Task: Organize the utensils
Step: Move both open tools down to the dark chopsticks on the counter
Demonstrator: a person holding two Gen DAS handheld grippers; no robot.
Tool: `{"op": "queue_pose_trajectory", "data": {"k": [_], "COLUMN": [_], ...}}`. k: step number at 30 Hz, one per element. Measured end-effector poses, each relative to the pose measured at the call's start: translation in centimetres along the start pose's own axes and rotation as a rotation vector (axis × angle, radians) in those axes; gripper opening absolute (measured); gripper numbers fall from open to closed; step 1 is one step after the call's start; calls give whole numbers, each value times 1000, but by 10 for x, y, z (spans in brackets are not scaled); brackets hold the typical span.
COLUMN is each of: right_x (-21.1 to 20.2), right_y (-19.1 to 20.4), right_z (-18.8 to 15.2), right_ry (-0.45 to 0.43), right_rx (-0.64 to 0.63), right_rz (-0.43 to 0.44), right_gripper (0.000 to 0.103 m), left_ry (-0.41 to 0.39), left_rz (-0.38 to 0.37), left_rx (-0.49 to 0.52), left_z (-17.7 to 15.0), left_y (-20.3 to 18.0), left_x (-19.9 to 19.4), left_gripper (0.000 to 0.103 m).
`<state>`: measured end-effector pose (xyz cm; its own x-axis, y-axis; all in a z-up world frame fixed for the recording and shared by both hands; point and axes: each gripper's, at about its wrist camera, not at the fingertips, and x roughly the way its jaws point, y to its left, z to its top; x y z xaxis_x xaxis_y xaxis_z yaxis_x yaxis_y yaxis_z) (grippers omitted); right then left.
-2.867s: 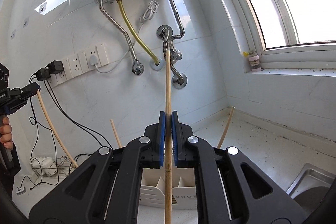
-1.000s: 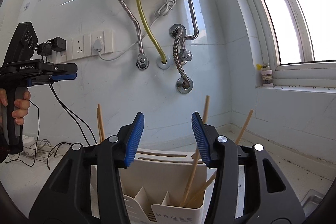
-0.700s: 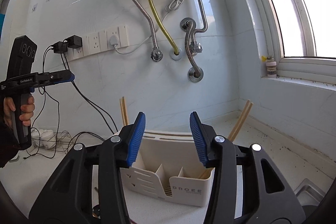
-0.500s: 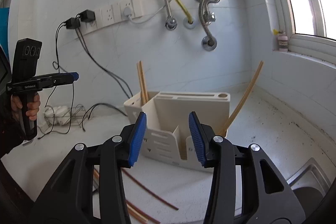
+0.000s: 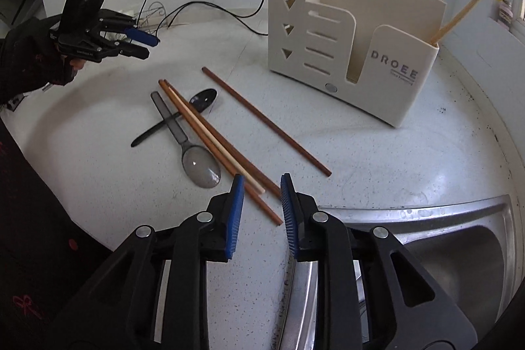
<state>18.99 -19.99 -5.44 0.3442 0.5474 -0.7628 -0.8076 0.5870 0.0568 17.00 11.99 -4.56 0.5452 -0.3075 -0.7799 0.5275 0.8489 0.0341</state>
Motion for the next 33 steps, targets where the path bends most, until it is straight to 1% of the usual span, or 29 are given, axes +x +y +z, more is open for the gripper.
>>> {"op": "queue_pose_trajectory", "data": {"k": [4,5,10,12,15,20,27,28,30,33], "right_x": [12,14,17,21,24,27,31,32,34,35], "right_y": [0,-1,-4,-7,-10,-12,-15,-15,-15,-12], "right_z": [-4,-6,-8,-8,-9,-6,3,4,6,7], "right_ry": [47,60,92,113,134,170,203,209,220,231], "right_rx": [-21,-28,-52,-56,-65,-101,-138,-144,-157,-175], "right_rz": [3,3,2,4,5,35,63,68,76,85], "right_gripper": [18,17,17,17,17,17,17,16,14,12], "left_ry": [30,34,56,68,83,103,107,108,114,129], "left_rz": [-34,-51,-88,-111,-127,-162,-202,-212,-235,-259], "left_rx": [27,31,66,86,138,228,312,318,339,366], "left_z": [-6,-7,-11,-13,-14,-13,-9,-8,-8,-10], "left_y": [8,10,16,16,13,9,9,9,6,2], "left_x": [14,16,27,31,38,44,48,48,49,52], "left_gripper": [33,30,29,24,20,20,20,18,11,9]}}
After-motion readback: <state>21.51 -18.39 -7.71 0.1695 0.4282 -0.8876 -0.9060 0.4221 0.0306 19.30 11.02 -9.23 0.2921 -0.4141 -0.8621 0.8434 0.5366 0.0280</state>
